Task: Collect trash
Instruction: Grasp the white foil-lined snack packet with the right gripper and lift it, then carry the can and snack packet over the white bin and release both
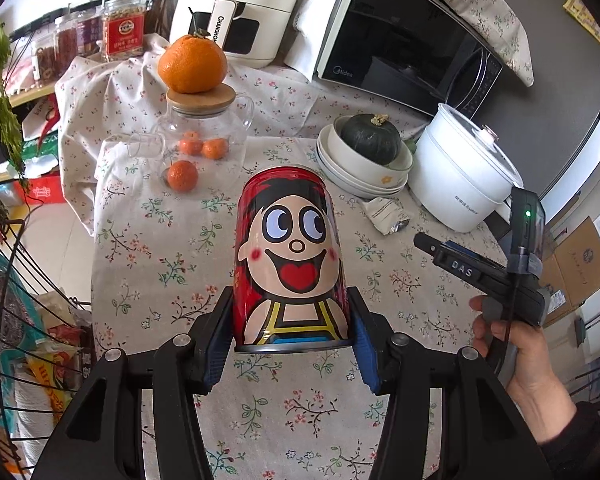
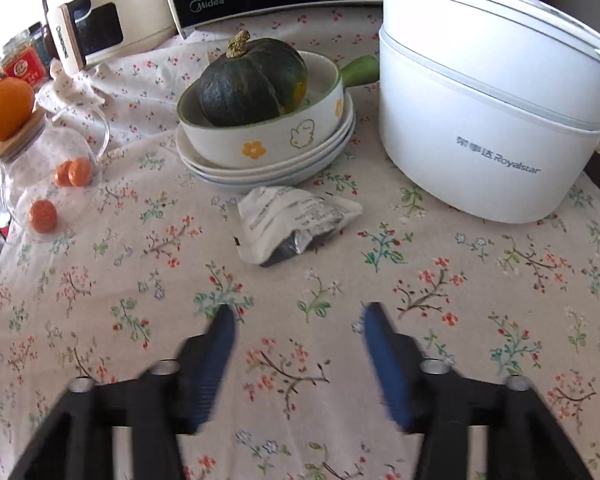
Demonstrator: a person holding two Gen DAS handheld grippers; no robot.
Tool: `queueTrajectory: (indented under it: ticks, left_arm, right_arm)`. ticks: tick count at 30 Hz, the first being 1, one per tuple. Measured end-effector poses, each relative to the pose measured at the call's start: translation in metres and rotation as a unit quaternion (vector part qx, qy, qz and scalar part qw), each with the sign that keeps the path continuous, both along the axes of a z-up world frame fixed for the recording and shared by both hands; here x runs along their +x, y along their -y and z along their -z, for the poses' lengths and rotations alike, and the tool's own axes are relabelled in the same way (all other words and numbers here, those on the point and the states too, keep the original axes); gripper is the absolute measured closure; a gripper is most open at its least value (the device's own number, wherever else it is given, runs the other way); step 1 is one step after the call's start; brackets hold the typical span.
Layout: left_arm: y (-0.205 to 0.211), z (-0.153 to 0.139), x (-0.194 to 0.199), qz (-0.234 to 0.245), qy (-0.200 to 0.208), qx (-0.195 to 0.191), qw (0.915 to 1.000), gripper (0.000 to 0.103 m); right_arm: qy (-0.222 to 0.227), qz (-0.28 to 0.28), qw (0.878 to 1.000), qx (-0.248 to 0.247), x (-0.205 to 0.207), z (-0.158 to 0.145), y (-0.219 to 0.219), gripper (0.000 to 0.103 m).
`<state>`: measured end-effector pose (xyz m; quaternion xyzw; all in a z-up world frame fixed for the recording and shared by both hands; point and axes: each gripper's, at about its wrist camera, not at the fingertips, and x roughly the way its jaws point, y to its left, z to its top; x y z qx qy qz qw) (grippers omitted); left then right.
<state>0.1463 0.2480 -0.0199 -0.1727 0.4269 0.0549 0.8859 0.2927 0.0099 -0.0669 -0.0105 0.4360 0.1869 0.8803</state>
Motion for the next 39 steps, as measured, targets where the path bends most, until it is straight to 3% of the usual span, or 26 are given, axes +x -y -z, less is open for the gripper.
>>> queueTrajectory:
  ticks: [3,5,7,11,15,17,21,30,39]
  left_arm:
    - [-0.008,0.006,0.001,-0.003,-0.008,0.002,1.0,0.048]
    - [-0.013,0.009,0.001,-0.005,-0.012,0.003,0.9999,0.048]
    - [-0.016,0.013,0.001,-0.005,-0.017,0.006,0.9998,0.048]
    - [-0.019,0.019,0.003,-0.003,-0.026,0.008,0.9996,0.048]
    - [-0.021,0.021,0.006,-0.006,-0.029,0.007,0.9995,0.048]
    - [-0.018,0.021,0.007,-0.004,-0.028,0.008,0.9996,0.048]
    - [-0.012,0.016,0.007,0.002,-0.023,0.012,0.9997,0.048]
    - [0.019,-0.004,-0.003,0.024,0.006,0.017,0.9996,0.048]
    - [0.098,-0.019,-0.018,0.093,0.024,0.034,0.9948,0.048]
  right_arm:
    - [-0.01,0.018,0.999,0.031,0.017,0.019,-0.018,0.034]
    - [-0.014,0.03,0.999,0.037,0.03,0.035,-0.029,0.049]
    - [-0.008,0.038,0.998,0.043,0.041,0.045,-0.037,0.055]
    - [-0.012,0.05,0.996,0.069,0.059,0.059,-0.042,0.057]
    - [0.014,0.048,0.996,0.07,0.065,0.058,-0.048,0.064]
    - [0.007,0.055,0.996,0.067,0.071,0.061,-0.047,0.082]
    - [-0.003,0.038,0.995,0.091,0.068,0.058,-0.038,0.099]
    - [0.037,-0.002,0.998,0.053,0.01,0.007,-0.014,0.101]
    - [0.057,0.004,0.998,0.008,-0.072,-0.04,0.075,0.101]
